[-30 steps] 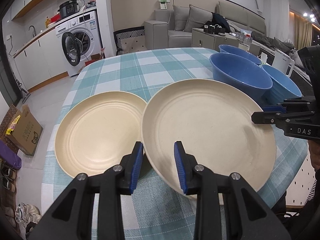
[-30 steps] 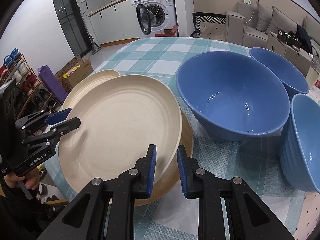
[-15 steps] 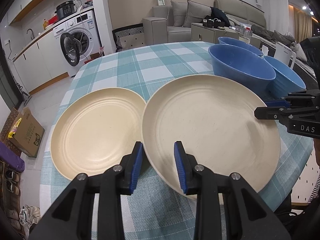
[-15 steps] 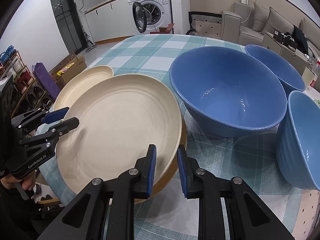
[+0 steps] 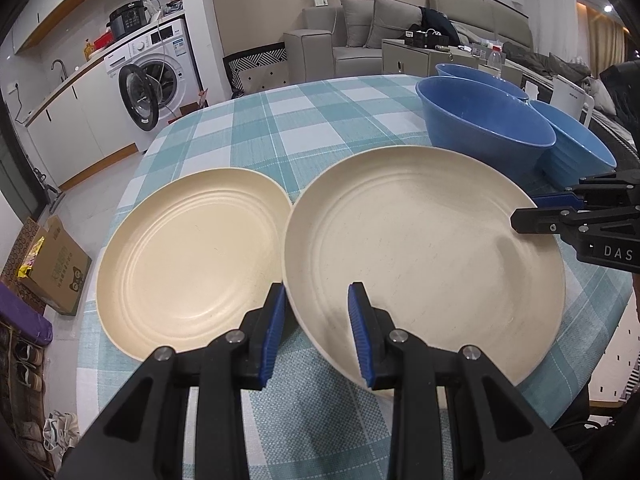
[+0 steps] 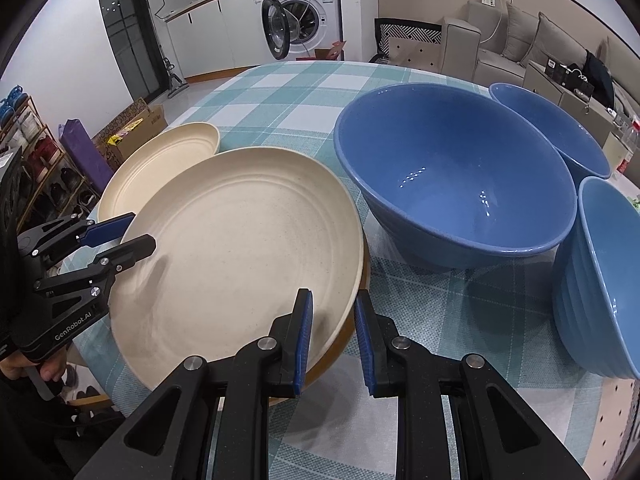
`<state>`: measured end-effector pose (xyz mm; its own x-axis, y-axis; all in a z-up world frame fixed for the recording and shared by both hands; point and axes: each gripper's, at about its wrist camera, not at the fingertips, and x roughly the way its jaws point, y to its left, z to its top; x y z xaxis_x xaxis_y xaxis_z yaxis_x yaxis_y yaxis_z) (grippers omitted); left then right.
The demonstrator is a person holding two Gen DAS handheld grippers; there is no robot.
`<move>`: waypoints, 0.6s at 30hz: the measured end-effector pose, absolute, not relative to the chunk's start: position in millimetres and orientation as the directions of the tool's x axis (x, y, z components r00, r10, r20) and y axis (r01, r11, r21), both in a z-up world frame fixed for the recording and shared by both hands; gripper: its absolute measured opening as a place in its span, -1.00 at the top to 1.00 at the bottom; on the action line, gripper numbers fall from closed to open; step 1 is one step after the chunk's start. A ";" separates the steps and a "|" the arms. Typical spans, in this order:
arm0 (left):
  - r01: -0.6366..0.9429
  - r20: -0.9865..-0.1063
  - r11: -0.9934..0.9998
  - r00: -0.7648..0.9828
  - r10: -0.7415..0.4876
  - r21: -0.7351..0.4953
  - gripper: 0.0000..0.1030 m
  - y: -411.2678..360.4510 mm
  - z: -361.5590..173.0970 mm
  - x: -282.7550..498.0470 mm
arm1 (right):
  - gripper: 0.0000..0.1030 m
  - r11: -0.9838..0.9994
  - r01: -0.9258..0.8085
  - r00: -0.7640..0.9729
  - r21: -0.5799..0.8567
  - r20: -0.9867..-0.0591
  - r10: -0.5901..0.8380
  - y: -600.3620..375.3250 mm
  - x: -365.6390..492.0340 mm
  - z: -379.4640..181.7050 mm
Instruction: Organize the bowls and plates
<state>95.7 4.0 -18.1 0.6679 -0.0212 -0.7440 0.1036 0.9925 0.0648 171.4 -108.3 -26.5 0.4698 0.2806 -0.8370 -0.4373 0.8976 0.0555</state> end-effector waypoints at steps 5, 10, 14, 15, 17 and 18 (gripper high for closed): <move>0.105 -0.749 0.992 0.662 -0.020 0.066 0.41 3.5 -21.3 97.0 | 0.58 0.899 -0.435 0.472 0.047 -0.838 0.273 -108.1 171.8 -28.7; 0.111 -0.754 0.991 0.657 -0.019 0.071 0.41 1.0 -24.0 98.4 | 0.58 0.903 -0.429 0.485 0.016 -0.839 0.246 -105.9 173.5 -31.3; 0.116 -0.756 0.991 0.655 -0.024 0.069 0.41 -0.1 -25.1 98.3 | 0.58 0.906 -0.424 0.489 0.001 -0.842 0.230 -105.8 173.7 -34.3; 0.116 -0.756 0.991 0.654 -0.025 0.068 0.41 -0.1 -25.5 98.6 | 0.58 0.906 -0.424 0.490 -0.003 -0.842 0.226 -105.3 173.9 -34.6; 0.118 -0.756 0.991 0.654 -0.028 0.065 0.41 0.1 -25.9 98.9 | 0.58 0.906 -0.424 0.493 -0.015 -0.843 0.217 -104.4 174.0 -35.9; 0.118 -0.756 0.991 0.654 -0.029 0.064 0.41 -0.3 -25.9 99.0 | 0.58 0.906 -0.423 0.494 -0.022 -0.844 0.210 -103.7 174.3 -37.1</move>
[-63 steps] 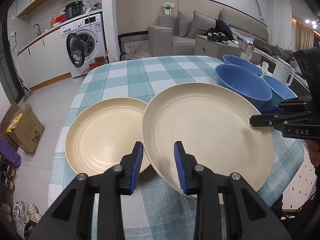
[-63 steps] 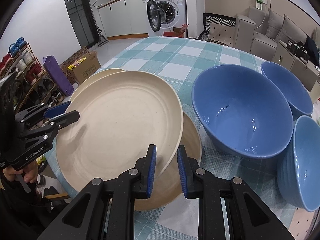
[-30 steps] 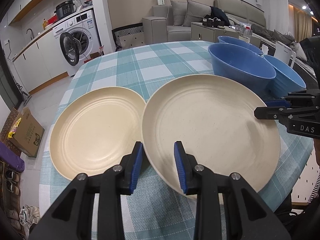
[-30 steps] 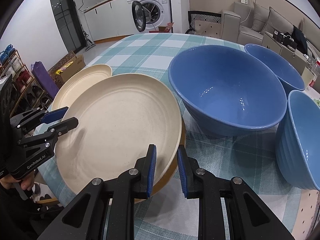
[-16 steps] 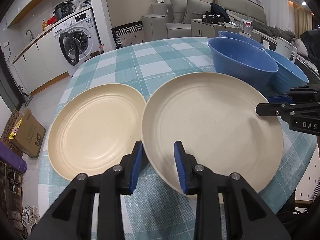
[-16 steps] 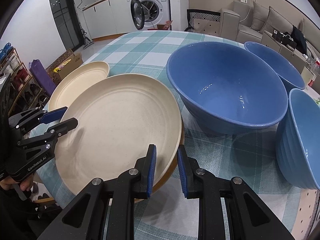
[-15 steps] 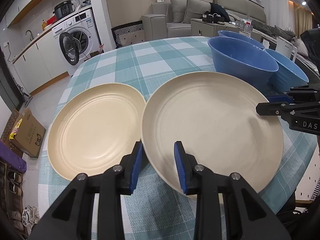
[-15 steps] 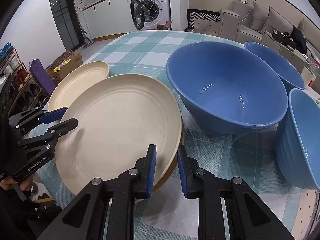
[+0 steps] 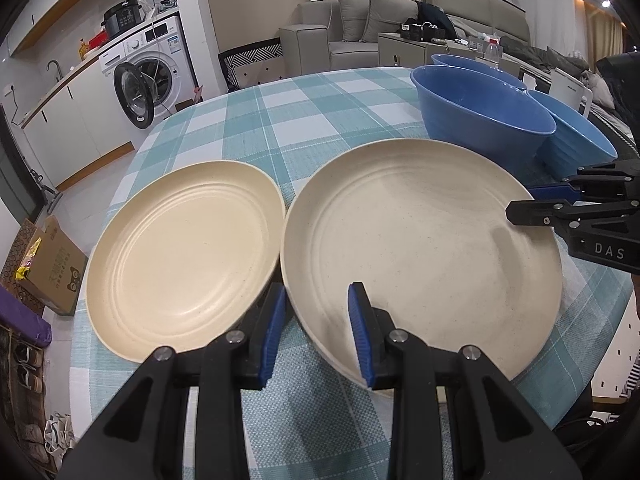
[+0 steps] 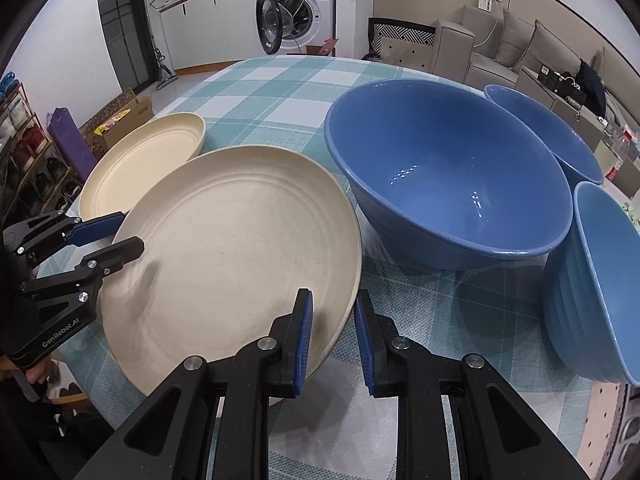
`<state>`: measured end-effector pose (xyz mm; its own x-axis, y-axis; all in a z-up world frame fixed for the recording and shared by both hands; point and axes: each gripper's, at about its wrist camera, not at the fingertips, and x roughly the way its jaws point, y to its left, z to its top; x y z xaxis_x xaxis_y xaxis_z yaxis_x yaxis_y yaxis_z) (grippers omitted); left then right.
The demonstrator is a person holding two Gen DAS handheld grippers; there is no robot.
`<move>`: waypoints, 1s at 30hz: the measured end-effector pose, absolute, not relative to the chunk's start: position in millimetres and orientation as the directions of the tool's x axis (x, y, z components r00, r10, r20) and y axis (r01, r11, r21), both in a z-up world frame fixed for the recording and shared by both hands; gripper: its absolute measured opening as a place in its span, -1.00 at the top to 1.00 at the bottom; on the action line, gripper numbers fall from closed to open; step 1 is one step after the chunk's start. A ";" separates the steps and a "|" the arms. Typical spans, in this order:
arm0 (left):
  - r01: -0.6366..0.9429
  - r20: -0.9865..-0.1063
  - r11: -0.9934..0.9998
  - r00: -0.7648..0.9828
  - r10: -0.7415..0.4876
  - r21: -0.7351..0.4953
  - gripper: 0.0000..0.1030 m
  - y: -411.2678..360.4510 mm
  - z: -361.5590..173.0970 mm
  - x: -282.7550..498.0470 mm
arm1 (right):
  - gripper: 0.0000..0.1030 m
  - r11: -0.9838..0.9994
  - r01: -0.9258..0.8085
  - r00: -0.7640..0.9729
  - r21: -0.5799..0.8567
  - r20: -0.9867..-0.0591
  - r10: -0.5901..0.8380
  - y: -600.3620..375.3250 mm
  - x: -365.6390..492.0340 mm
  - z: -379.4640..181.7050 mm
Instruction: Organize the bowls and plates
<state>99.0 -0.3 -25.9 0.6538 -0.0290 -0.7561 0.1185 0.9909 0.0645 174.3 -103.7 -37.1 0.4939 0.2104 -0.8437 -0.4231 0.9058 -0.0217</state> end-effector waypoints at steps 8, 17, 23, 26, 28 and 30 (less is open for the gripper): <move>0.120 -0.755 0.990 0.655 -0.028 0.068 0.41 -1.4 -26.1 98.8 | 0.58 0.906 -0.421 0.501 -0.053 -0.846 0.183 -100.8 174.7 -43.2; 0.123 -0.757 0.990 0.652 -0.032 0.064 0.37 0.2 -24.8 98.3 | 0.50 0.906 -0.422 0.493 -0.031 -0.847 0.200 -101.9 174.2 -43.0; 0.120 -0.750 0.992 0.659 -0.054 0.034 0.33 4.9 -18.0 96.4 | 0.45 0.906 -0.423 0.504 -0.027 -0.838 0.210 -103.2 171.9 -35.9; 0.119 -0.735 0.993 0.674 -0.076 0.006 0.13 9.1 -11.3 93.6 | 0.29 0.901 -0.435 0.510 -0.010 -0.827 0.237 -102.2 168.9 -28.6; 0.118 -0.718 0.993 0.690 -0.093 -0.015 0.06 12.6 -5.0 90.5 | 0.08 0.895 -0.447 0.516 0.002 -0.816 0.259 -100.8 165.3 -22.8; 0.112 -0.706 0.994 0.702 -0.091 -0.018 -0.09 15.5 1.3 87.9 | -0.03 0.888 -0.459 0.523 0.013 -0.804 0.282 -99.1 161.6 -16.6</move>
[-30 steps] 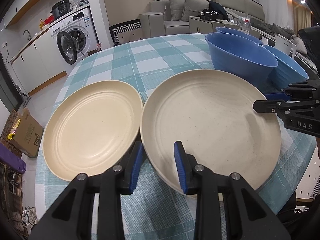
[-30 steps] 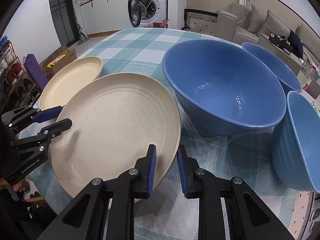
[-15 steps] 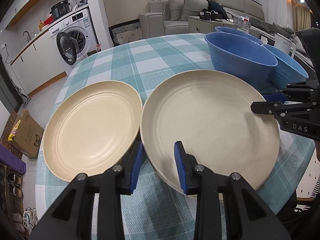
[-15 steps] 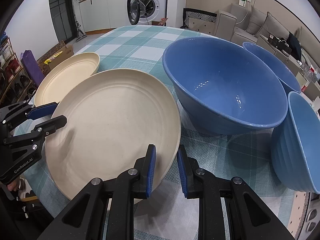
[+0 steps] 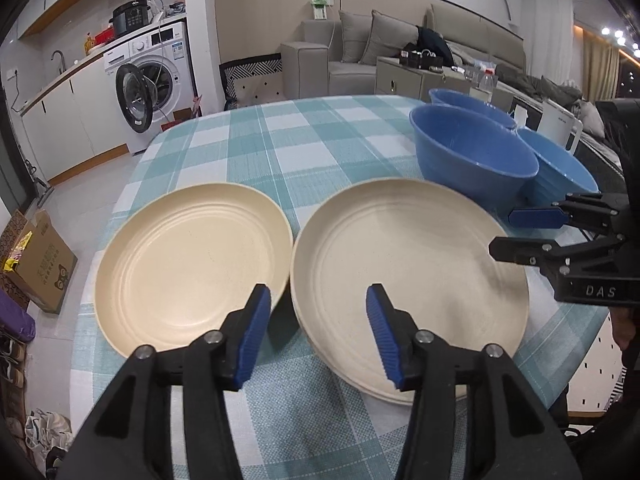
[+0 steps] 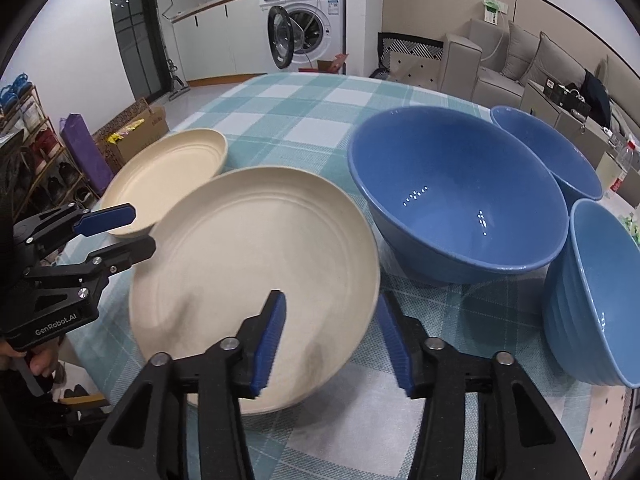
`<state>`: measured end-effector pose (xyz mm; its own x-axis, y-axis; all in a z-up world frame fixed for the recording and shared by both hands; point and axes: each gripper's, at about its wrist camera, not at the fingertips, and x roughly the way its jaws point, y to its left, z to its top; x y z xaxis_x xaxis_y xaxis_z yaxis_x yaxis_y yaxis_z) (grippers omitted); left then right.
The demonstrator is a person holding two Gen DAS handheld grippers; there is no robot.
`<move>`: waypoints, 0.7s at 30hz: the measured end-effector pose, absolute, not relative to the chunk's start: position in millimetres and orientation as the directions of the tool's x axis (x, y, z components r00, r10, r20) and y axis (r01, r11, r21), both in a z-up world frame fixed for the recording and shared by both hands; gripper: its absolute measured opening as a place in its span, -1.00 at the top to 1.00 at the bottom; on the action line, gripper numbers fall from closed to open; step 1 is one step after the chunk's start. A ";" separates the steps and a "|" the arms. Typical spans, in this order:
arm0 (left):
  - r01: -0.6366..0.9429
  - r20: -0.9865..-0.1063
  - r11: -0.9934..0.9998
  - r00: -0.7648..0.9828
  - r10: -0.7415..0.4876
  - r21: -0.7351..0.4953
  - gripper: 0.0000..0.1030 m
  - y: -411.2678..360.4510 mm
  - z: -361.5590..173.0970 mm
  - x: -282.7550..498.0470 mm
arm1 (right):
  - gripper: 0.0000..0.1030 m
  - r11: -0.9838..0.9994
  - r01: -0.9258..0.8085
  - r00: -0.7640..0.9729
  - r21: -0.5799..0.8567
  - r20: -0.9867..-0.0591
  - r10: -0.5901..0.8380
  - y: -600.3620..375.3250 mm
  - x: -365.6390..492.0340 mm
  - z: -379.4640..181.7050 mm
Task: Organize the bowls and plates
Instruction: 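Withdraw both grippers up from the stacked plates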
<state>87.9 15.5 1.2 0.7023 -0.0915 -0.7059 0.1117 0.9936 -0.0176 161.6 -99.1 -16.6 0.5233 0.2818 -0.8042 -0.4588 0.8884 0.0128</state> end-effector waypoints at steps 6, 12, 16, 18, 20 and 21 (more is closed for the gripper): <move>0.080 -0.663 0.997 0.746 -0.062 -0.004 -0.12 26.8 18.6 79.7 | -0.66 0.882 -0.468 0.573 0.049 -0.743 0.345 -100.0 150.9 6.0; 0.037 -0.651 0.999 0.757 -0.052 -0.037 -0.34 44.5 29.0 77.3 | -0.90 0.889 -0.450 0.607 0.090 -0.699 0.378 -108.2 148.4 26.3; 0.007 -0.615 0.999 0.788 -0.026 -0.034 -0.81 52.8 38.0 71.4 | -0.97 0.893 -0.444 0.626 0.075 -0.687 0.369 -108.4 149.2 36.3; 0.005 -0.604 1.000 0.797 -0.022 -0.030 -0.94 55.9 41.8 69.1 | -0.98 0.892 -0.447 0.631 0.068 -0.683 0.368 -106.7 149.0 40.9; 0.006 -0.592 1.000 0.805 -0.023 -0.031 -0.95 59.1 45.8 66.9 | -0.98 0.887 -0.455 0.628 0.075 -0.680 0.379 -104.8 150.1 44.8; 0.007 -0.589 0.999 0.808 -0.025 -0.032 -0.95 60.5 47.5 66.1 | -0.99 0.884 -0.461 0.626 0.078 -0.678 0.386 -104.0 149.9 46.5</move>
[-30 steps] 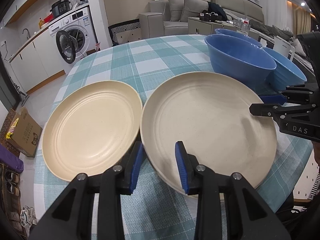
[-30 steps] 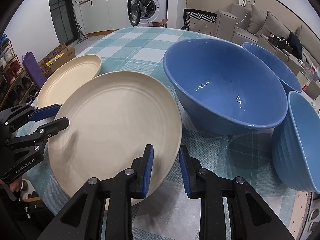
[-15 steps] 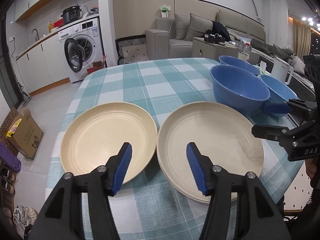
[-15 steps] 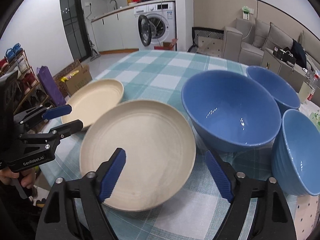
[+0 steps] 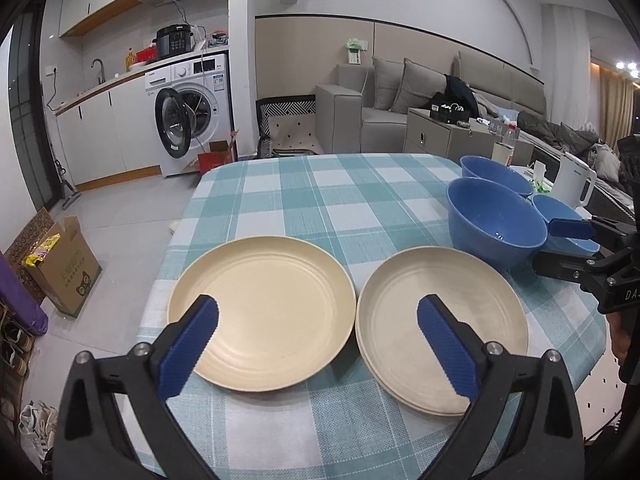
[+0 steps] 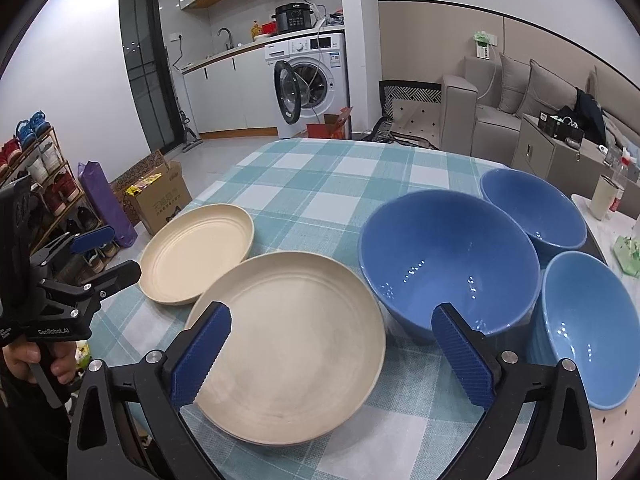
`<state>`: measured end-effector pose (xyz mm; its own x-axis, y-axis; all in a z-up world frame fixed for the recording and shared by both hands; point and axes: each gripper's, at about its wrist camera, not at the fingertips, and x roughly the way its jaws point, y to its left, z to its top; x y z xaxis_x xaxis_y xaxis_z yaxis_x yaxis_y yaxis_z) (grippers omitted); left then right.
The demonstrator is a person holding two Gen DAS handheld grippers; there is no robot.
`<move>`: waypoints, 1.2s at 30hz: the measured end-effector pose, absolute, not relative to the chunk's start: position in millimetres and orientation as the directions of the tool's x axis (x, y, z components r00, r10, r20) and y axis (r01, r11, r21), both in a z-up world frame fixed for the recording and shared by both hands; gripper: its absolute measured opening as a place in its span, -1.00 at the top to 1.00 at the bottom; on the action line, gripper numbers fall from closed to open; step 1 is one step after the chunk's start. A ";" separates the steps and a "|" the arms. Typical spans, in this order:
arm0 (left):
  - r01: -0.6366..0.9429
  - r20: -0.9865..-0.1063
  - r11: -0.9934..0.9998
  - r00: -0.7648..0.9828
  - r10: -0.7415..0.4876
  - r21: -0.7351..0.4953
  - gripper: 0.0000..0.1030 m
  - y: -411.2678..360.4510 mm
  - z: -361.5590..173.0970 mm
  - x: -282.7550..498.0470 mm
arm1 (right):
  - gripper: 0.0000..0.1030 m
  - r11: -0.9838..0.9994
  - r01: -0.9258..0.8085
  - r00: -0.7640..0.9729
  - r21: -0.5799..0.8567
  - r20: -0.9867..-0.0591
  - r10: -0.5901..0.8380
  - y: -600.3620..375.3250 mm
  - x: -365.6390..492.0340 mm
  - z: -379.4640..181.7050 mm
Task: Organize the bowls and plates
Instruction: 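Withdraw both grippers up from the stacked plates, then move both grippers forward toward the rims of the cream plates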
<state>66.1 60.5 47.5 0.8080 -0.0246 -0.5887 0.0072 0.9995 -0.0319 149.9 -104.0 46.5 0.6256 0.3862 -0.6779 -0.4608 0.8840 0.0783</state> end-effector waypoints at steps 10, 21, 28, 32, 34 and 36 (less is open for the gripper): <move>-0.037 -0.568 0.999 0.823 0.014 -0.028 -0.96 78.4 60.5 59.6 | -0.99 0.855 -0.514 0.628 0.066 -0.651 0.427 -86.0 148.8 71.6; -0.127 -0.560 0.989 0.826 0.066 -0.071 -0.96 115.5 65.5 55.2 | -0.99 0.841 -0.532 0.622 0.098 -0.629 0.467 -64.1 164.4 93.3; -0.157 -0.560 0.983 0.825 0.081 -0.090 -0.96 129.8 64.3 54.2 | -0.99 0.815 -0.566 0.592 0.123 -0.627 0.506 -48.8 173.3 97.0; -0.163 -0.559 0.983 0.824 0.088 -0.087 -0.96 131.8 63.3 54.9 | -0.99 0.798 -0.590 0.569 0.125 -0.636 0.521 -38.9 176.6 96.3; -0.164 -0.559 0.983 0.824 0.089 -0.086 -0.96 132.5 63.2 54.9 | -0.99 0.792 -0.598 0.559 0.124 -0.643 0.523 -33.1 178.7 95.3; -0.169 -0.561 0.982 0.823 0.093 -0.086 -0.96 134.4 62.5 55.8 | -0.99 0.787 -0.604 0.553 0.124 -0.646 0.526 -28.4 179.3 95.0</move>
